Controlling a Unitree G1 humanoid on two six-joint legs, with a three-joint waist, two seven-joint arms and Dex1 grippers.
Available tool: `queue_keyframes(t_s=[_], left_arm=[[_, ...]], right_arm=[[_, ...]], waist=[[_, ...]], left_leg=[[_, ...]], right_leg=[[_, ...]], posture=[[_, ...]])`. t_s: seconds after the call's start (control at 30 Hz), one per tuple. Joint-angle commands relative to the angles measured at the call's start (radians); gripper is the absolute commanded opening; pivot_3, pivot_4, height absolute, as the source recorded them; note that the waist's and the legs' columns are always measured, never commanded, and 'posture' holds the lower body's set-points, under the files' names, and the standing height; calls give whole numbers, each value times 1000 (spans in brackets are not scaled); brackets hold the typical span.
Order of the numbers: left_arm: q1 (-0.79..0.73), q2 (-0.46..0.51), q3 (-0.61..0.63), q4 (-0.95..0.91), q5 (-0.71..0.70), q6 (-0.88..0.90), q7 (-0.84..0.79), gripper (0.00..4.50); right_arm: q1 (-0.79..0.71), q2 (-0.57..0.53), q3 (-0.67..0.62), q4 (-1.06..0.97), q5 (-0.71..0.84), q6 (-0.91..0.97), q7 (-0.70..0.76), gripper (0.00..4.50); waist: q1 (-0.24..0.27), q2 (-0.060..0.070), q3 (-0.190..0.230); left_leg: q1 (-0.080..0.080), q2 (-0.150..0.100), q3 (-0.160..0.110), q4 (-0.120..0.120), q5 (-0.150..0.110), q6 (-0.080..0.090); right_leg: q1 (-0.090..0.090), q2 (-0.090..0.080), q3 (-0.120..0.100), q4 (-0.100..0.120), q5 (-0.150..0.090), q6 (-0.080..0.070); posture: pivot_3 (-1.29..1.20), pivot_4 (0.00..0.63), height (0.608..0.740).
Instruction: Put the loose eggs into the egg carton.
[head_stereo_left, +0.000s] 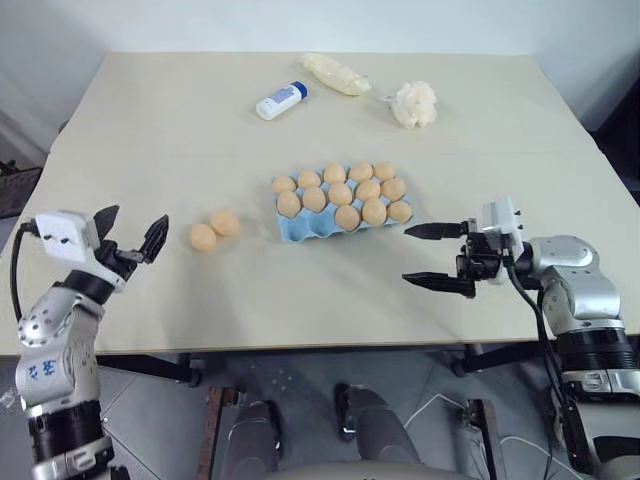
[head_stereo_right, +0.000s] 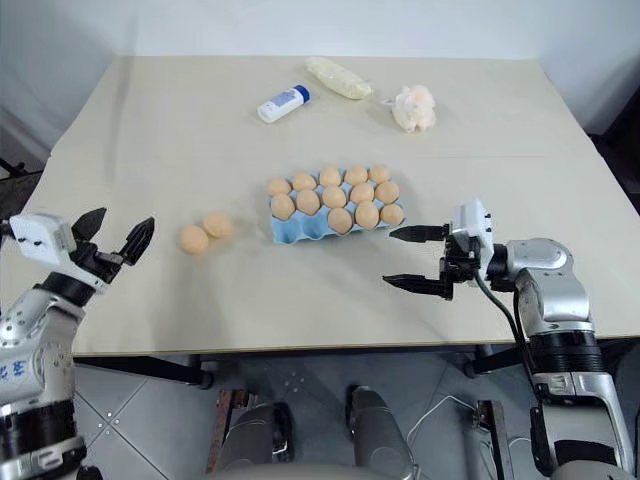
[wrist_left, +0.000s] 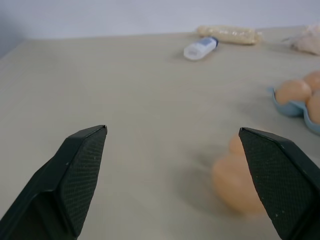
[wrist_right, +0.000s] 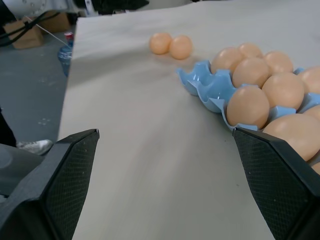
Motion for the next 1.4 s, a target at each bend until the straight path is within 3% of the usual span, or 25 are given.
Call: queue_keyframes(t_s=[0.03,0.23,0.3,0.4,0.77,0.9,1.27,1.4], left_arm=[[107,-12,55,-123,-53,24,8,4500],[256,-26,84,-145,-80,-13,-33,4500],[267,-25,71,-143,-72,-31,-42,4500],[247,-32,53,-140,-72,-61,-40,4500],[-5,-23,-125,-27,-1,-46,4,4500],[-93,-8,-179,83,56,-35,24,4500],[-194,-7,-246,190,89,3,10,4500],[-201,7,-266,201,90,28,-16,3628]], right_arm=[[-36,-20,-33,18,28,-23,61,4474],[-86,-13,-20,72,2,-42,52,4474],[-93,-9,-17,78,-2,-45,48,4474],[-99,-1,-12,78,-8,-43,38,4474],[-80,5,-26,18,0,-16,-1,4474],[-59,5,-31,-13,0,-1,-29,4474],[-1,-14,-50,-84,4,34,-86,4474],[3,-18,-51,-89,2,36,-99,4500]], waist=[[-2,0,0],[-3,0,0],[-1,0,0],[-1,0,0],[2,0,0],[-2,0,0],[3,0,0],[2,0,0]], left_leg=[[0,0,-1,0,0,0],[1,0,-2,0,-3,-5],[1,0,-2,0,-3,-5],[1,0,-3,1,-3,-4],[3,0,-2,0,-4,-3],[5,0,-2,-1,-4,-3],[5,1,-2,-2,-5,-4],[5,1,-2,-2,-5,-4]], right_leg=[[0,0,1,0,0,0],[0,0,2,-1,-3,-6],[0,0,3,-3,-9,-17],[3,-1,3,-7,-8,-16],[8,-1,0,-11,-6,-13],[9,-1,1,-11,1,-2],[9,0,-2,-10,1,-1],[9,0,-2,-10,1,0]], posture=[[0,150,740],[0,150,740],[0,150,740],[0,150,740],[0,150,740],[0,150,740],[0,150,740],[0,150,740]])
